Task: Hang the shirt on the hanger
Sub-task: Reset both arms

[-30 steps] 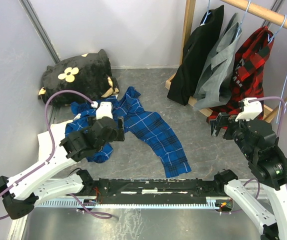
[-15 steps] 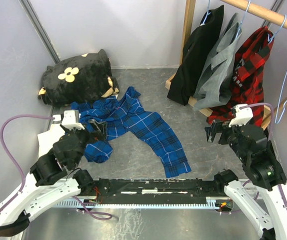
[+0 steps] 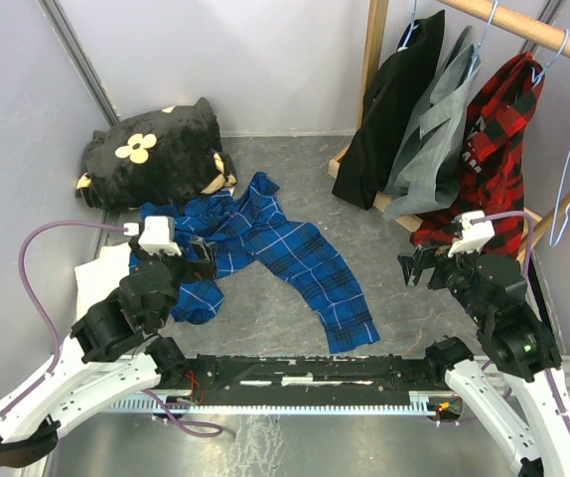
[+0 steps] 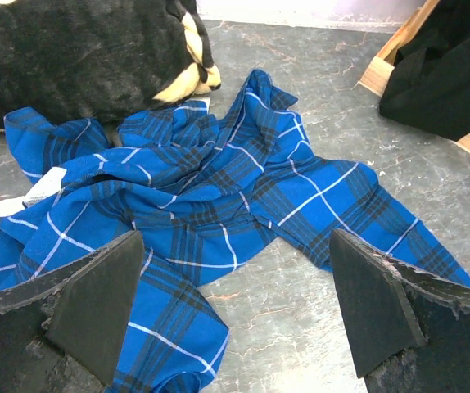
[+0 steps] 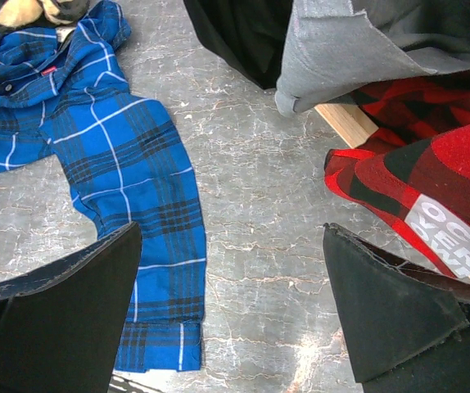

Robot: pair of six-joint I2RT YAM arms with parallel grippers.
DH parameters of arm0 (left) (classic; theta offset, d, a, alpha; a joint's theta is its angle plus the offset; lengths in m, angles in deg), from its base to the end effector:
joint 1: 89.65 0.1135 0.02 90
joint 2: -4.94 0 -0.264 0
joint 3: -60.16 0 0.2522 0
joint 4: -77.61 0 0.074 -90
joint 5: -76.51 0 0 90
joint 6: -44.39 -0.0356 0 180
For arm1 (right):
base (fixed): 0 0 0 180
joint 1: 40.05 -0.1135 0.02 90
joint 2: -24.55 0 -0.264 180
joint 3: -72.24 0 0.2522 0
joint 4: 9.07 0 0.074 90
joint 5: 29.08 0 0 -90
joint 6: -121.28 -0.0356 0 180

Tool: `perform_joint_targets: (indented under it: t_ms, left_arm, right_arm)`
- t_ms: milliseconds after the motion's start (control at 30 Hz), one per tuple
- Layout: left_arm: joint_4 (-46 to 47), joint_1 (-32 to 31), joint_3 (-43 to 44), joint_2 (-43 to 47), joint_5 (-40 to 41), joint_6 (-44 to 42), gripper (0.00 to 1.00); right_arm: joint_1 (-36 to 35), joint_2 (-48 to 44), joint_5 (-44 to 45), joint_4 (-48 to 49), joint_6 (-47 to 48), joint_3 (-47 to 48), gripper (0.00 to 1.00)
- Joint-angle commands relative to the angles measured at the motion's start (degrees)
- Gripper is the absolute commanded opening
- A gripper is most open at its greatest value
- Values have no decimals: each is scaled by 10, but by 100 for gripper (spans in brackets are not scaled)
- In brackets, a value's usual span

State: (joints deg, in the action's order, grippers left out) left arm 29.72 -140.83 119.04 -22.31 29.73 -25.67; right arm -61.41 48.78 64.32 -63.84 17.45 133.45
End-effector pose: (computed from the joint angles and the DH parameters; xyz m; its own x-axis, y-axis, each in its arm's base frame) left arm 0.0792 -0.0595 0.3387 -0.2181 -0.1254 -0.9678 0.0865 0.9853 -0.1471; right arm 0.0800 0.0290 0.3401 -0.3506 0.1191 -0.9289 -0.2340 0.9493 0.2100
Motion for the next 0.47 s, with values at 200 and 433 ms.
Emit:
perform_joint_targets:
  t_ms: [200, 433]
  left_arm:
    - [19, 2, -6, -7, 25, -22, 100]
    - [19, 1, -5, -23, 32, -23, 100]
  right_arm:
    - [-1, -13, 2, 21, 9, 7, 99]
    - [-1, 3, -7, 25, 7, 4, 99]
